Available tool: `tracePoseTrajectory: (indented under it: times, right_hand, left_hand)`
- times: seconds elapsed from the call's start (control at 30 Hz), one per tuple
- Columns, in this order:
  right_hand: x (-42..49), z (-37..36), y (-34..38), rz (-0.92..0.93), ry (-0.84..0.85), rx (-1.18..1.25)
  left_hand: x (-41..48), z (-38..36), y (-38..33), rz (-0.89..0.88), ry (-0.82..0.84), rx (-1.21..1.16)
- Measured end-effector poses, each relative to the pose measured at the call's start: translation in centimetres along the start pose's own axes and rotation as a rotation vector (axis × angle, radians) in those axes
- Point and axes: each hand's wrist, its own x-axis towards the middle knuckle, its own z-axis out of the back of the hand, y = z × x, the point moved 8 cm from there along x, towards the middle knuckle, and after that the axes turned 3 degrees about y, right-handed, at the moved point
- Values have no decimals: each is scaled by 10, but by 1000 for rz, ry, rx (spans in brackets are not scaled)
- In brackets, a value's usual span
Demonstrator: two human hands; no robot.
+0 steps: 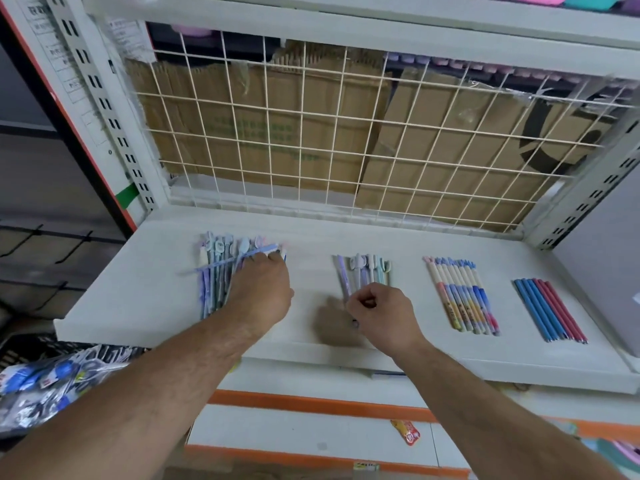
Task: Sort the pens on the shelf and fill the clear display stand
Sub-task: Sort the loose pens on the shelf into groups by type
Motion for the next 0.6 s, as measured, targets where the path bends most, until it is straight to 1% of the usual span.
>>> tracePoseTrajectory:
  times: [0.1, 0.43, 0.6]
  right_hand:
    - [-3, -2, 1, -3, -4, 13]
    - [-6, -5, 3, -11, 4, 30]
    - [-8, -3, 1, -12, 0, 21]
  left_hand:
    - [1, 2, -1, -14, 19, -64]
    - [5, 5, -4, 2, 60, -151]
    - [10, 2, -3, 26, 128, -178]
